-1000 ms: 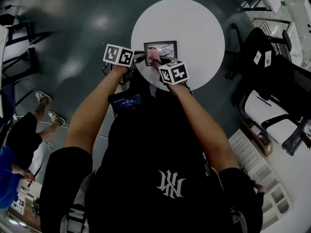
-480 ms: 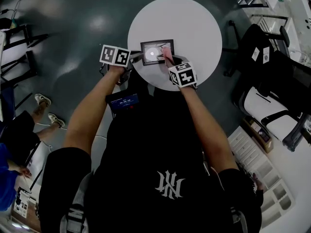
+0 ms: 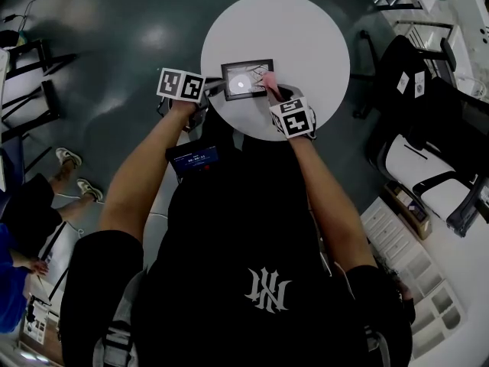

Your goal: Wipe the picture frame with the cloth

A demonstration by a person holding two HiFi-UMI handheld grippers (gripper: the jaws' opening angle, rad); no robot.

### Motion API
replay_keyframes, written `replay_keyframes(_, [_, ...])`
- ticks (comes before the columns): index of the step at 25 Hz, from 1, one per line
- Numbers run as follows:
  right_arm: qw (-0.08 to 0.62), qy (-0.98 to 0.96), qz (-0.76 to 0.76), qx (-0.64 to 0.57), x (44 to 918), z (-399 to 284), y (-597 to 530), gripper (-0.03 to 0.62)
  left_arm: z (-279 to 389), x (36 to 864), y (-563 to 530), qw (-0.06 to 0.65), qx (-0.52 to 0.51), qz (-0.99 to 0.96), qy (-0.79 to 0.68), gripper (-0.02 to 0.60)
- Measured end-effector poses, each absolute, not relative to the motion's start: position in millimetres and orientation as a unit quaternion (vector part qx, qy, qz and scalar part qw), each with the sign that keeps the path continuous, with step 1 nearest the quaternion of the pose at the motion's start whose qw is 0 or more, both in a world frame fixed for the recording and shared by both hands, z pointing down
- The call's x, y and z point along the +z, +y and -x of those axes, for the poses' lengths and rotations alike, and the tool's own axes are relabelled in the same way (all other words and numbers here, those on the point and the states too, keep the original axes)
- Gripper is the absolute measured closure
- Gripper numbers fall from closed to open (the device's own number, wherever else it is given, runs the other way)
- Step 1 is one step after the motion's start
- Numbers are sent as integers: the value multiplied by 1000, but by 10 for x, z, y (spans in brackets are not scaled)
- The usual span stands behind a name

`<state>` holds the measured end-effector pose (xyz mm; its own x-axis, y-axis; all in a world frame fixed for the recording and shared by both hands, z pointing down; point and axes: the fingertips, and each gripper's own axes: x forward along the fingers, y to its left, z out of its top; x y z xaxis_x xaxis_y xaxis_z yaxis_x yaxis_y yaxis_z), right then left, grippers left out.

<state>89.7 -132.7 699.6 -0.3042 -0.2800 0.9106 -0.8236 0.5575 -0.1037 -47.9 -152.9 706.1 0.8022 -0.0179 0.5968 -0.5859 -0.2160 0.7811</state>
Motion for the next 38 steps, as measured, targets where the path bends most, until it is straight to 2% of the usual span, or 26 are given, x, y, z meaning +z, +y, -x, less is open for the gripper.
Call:
replay_keyframes(11, [448, -752, -377, 303, 6877, -884, -1444, 558, 477, 7046, -1547, 586, 239, -747, -206, 535])
replay_keyframes(15, [380, -770, -393, 329, 6545, -899, -1509, 557, 475, 7045, -1542, 580, 233, -754, -202, 538])
replay_keyframes(18, [321, -792, -391, 342, 6206, -843, -1527, 557, 543, 6996, -1539, 566, 232, -766, -196, 505])
replay_keyframes(23, [215, -841, -366, 335, 5524, -633, -1573, 557, 796, 6494, -1818, 539, 158, -795, -227, 488])
replay_keyframes(26, [146, -877, -327, 319, 5049, -481, -1571, 558, 905, 5887, -2032, 494, 104, -827, -249, 517])
replay_keyframes(31, [43, -916, -284, 280, 4215, -474, -1520, 559, 830, 4621, -2128, 376, 30, -887, -265, 577])
replay_keyframes(38, [-74, -951, -225, 197, 2943, -733, -1079, 557, 615, 2982, -1607, 212, -30, -935, -282, 578])
